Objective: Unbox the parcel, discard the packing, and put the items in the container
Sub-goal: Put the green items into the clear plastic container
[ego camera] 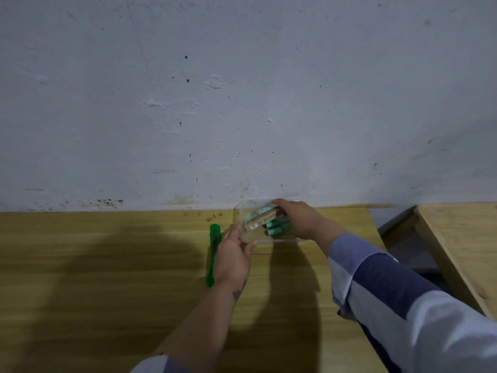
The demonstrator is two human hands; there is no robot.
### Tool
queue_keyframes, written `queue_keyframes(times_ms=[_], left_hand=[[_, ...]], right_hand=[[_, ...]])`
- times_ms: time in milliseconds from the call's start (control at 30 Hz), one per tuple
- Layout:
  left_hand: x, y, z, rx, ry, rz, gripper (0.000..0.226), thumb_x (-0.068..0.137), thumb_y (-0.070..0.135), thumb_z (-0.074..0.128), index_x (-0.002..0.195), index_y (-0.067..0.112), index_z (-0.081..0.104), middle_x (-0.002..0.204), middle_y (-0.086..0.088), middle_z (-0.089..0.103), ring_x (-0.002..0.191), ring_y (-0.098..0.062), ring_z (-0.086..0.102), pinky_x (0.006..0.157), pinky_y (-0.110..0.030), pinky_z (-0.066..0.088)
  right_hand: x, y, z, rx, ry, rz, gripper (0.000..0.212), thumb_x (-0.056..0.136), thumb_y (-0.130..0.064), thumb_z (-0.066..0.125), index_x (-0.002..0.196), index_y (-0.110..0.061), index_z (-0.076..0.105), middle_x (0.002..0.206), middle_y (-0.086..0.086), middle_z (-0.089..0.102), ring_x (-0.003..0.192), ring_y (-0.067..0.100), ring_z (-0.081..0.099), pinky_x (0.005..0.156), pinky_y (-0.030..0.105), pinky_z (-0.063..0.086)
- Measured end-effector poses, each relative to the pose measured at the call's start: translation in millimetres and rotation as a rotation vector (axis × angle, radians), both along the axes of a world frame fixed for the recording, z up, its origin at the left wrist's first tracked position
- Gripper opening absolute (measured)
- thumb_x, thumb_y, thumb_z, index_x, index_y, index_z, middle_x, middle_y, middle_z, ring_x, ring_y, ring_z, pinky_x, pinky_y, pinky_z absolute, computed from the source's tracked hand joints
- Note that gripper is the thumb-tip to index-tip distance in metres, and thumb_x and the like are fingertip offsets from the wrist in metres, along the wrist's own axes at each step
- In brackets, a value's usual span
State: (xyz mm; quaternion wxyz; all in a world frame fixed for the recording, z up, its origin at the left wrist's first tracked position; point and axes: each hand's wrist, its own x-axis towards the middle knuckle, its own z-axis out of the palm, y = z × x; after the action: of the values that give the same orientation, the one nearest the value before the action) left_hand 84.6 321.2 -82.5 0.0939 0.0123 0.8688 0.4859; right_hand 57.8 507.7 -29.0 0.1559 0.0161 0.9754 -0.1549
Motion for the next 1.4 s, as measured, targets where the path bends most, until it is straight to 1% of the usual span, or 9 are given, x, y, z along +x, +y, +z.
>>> queue_keyframes(times_ms=[133,333,433,567,700,833,1033,1267,1400], left_hand=[[-2,0,3,-0.043,0.000,-0.004,0.062,0.088,0.021,0.065,0.144,0.018,0.038,0.142,-0.003,0.048,0.116,-0.016,0.056,0.102,-0.038,0.046],[-1,1,4,-0.062,-0.004,-0.008,0.062,0.089,0.021,0.065,0.144,0.018,0.037,0.143,-0.002,0.047,0.119,-0.017,0.054,0.103,-0.038,0.046],[-2,1,3,-0.087,0.004,-0.013,0.063,0.089,0.023,0.064,0.145,0.017,0.036,0.144,-0.003,0.047,0.121,-0.018,0.053,0.105,-0.038,0.044],[-1,2,4,-0.094,0.015,-0.010,0.063,0.089,0.023,0.064,0.145,0.017,0.035,0.143,-0.002,0.048,0.117,-0.016,0.055,0.103,-0.036,0.045],[-2,1,2,-0.095,0.026,-0.008,0.063,0.088,0.024,0.065,0.144,0.017,0.037,0.142,-0.003,0.049,0.119,-0.018,0.054,0.103,-0.039,0.046],[-3,1,2,-0.084,0.026,0.000,0.062,0.088,0.024,0.066,0.143,0.018,0.038,0.142,-0.003,0.049,0.120,-0.019,0.054,0.103,-0.041,0.046],[-2,2,4,-0.063,0.023,0.003,0.063,0.087,0.023,0.066,0.144,0.023,0.037,0.139,-0.001,0.051,0.116,-0.015,0.055,0.101,-0.039,0.047],[-3,0,2,-0.060,0.027,-0.009,0.062,0.087,0.023,0.066,0.143,0.019,0.038,0.143,0.000,0.049,0.121,-0.016,0.053,0.103,-0.040,0.046],[-3,0,2,-0.034,0.034,-0.003,0.063,0.086,0.021,0.067,0.142,0.019,0.040,0.140,-0.002,0.052,0.120,-0.017,0.056,0.103,-0.040,0.047]], right_hand=[[7,4,2,0.134,0.000,-0.029,0.079,0.078,-0.021,0.068,0.142,-0.022,0.023,0.120,0.012,0.062,0.111,0.031,0.053,0.086,0.036,0.045],[9,12,6,0.214,-0.074,0.002,0.057,0.084,-0.019,0.059,0.135,-0.028,0.035,0.126,0.007,0.060,0.114,0.028,0.050,0.088,0.037,0.040],[9,10,8,0.238,-0.066,0.003,0.052,0.088,-0.023,0.054,0.137,-0.030,0.039,0.131,0.005,0.056,0.119,0.028,0.045,0.094,0.039,0.038],[6,2,5,0.082,0.163,-0.060,0.040,0.087,-0.032,0.058,0.127,-0.027,0.054,0.125,0.004,0.058,0.113,0.028,0.049,0.093,0.039,0.043],[3,-10,-4,-0.052,0.246,-0.090,0.032,0.083,-0.017,0.065,0.114,-0.022,0.061,0.113,0.004,0.063,0.105,0.025,0.052,0.089,0.037,0.048],[3,-13,-9,-0.058,0.257,-0.107,0.034,0.080,-0.012,0.067,0.113,-0.017,0.064,0.112,0.006,0.063,0.107,0.027,0.052,0.090,0.036,0.046],[7,-10,-11,-0.106,0.239,-0.068,0.027,0.077,-0.007,0.069,0.102,-0.017,0.065,0.113,0.003,0.059,0.101,0.024,0.060,0.083,0.026,0.044],[8,-1,-13,0.021,0.315,-0.005,0.031,0.079,-0.003,0.063,0.107,-0.018,0.066,0.112,0.003,0.062,0.105,0.025,0.058,0.084,0.034,0.052],[5,2,-14,-0.049,0.261,-0.028,0.029,0.083,-0.010,0.064,0.111,-0.017,0.069,0.116,0.001,0.064,0.105,0.023,0.060,0.090,0.030,0.048]])
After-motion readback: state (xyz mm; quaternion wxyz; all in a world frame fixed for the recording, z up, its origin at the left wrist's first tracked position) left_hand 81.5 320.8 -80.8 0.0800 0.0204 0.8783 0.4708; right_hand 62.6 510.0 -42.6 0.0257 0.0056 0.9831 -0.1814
